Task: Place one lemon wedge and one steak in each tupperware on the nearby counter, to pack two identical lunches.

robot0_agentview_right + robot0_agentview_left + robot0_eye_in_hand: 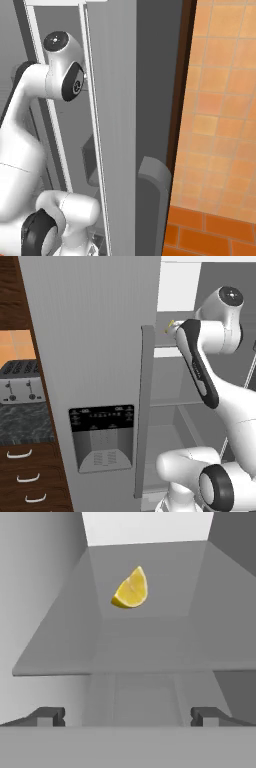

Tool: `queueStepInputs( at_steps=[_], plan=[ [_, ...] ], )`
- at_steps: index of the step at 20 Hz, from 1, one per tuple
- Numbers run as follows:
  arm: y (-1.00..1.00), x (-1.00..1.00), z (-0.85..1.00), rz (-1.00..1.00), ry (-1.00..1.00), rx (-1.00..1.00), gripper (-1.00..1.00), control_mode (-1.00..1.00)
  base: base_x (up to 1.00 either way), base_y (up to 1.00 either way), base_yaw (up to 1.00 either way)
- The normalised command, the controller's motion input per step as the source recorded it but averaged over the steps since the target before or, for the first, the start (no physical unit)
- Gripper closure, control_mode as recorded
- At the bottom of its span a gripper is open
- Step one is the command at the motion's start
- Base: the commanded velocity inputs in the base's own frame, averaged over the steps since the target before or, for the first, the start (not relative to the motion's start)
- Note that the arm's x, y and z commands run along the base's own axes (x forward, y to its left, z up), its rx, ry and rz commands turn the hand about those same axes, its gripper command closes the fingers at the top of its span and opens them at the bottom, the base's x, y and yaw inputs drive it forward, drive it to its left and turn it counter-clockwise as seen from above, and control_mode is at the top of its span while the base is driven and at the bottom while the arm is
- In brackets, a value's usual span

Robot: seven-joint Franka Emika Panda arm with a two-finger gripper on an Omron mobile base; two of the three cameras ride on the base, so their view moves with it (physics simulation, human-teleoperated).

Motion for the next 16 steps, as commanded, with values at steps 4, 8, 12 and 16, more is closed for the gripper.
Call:
queueStepInputs(
  at_steps=[4,8,12,16],
  plan=[
    [0.0,0.67,0.1,0.0,0.0,0.01,-1.0,-1.0,0.0,0.0,0.0],
    [0.0,0.71,0.0,0.0,0.02,0.01,-1.0,-1.0,0.0,0.0,0.0],
    [-0.04,0.87,0.0,0.0,0.04,0.0,-1.0,-1.0,0.0,0.0,0.0],
    [-0.19,0.89,0.0,0.0,0.04,0.0,-1.0,-1.0,0.0,0.0,0.0]
  ],
)
